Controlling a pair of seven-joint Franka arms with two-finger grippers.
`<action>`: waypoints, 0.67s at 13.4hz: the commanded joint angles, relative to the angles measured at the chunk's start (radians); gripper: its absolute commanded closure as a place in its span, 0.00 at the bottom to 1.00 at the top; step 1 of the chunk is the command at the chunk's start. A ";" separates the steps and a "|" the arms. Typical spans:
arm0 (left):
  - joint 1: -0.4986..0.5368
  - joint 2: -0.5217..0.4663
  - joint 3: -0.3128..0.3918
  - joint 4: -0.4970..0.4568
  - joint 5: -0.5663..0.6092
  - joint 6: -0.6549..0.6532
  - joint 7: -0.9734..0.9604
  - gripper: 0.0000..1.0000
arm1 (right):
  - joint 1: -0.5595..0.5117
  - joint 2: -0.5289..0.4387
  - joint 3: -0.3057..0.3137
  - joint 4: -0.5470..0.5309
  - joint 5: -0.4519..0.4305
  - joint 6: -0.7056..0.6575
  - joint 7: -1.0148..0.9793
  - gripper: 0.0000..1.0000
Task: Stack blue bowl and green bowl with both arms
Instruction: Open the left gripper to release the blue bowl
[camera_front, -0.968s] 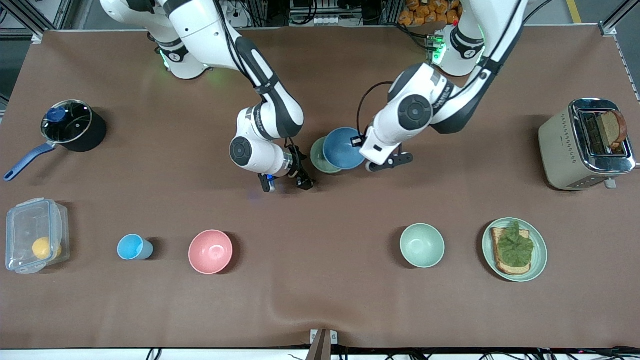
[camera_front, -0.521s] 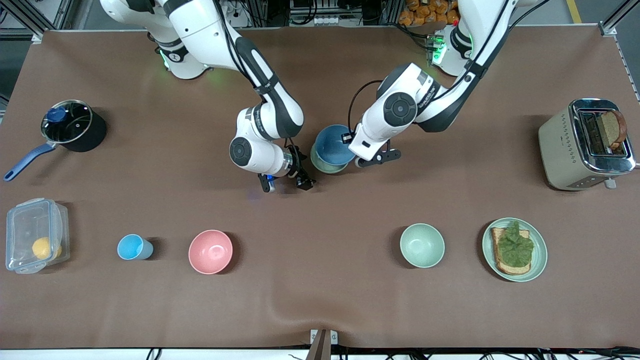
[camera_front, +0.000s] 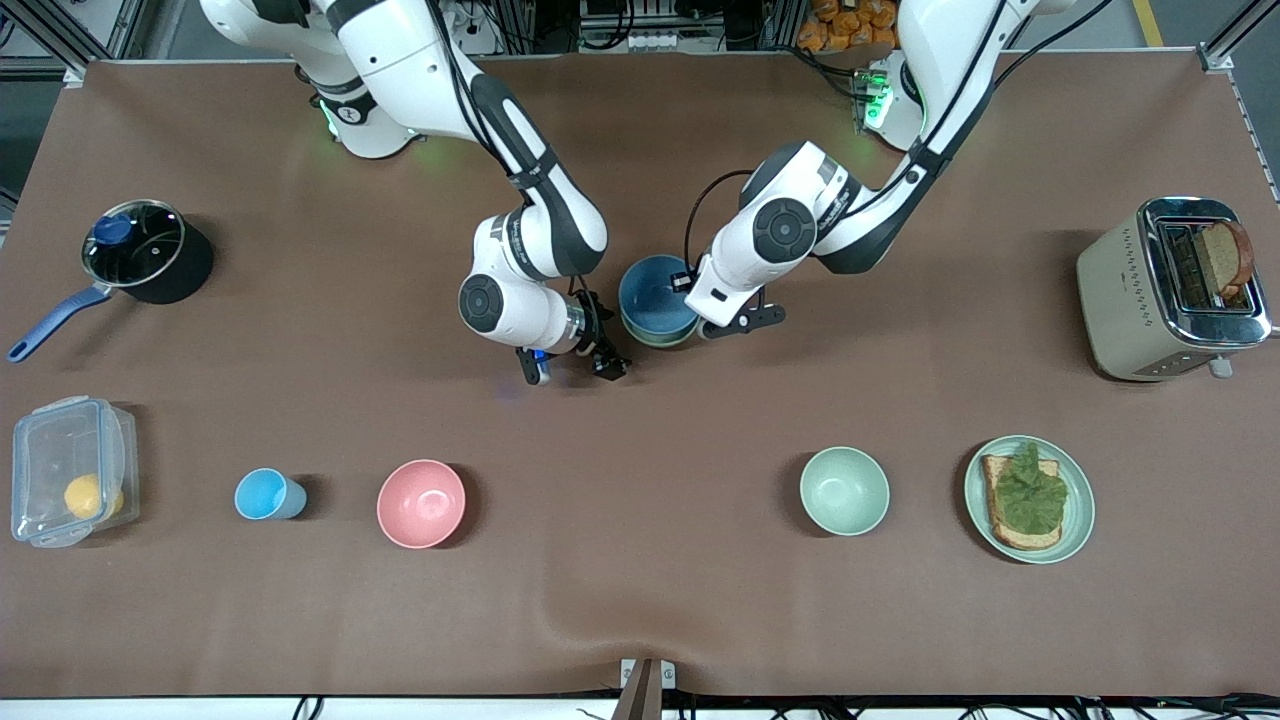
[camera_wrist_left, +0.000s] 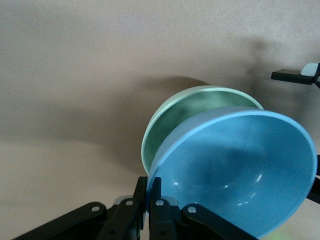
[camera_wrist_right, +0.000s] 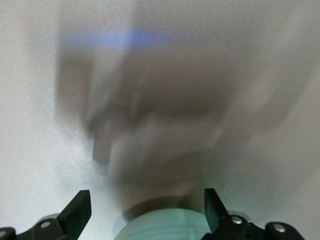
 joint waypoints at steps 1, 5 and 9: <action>-0.011 0.015 0.005 -0.002 -0.005 0.031 -0.014 1.00 | -0.021 -0.011 0.011 0.003 0.020 -0.035 -0.016 0.00; -0.011 0.031 0.006 0.001 0.018 0.039 -0.014 1.00 | -0.030 -0.011 0.011 0.005 0.020 -0.039 -0.016 0.00; -0.011 0.050 0.008 0.001 0.018 0.062 -0.014 1.00 | -0.030 -0.012 0.011 0.006 0.020 -0.044 -0.016 0.00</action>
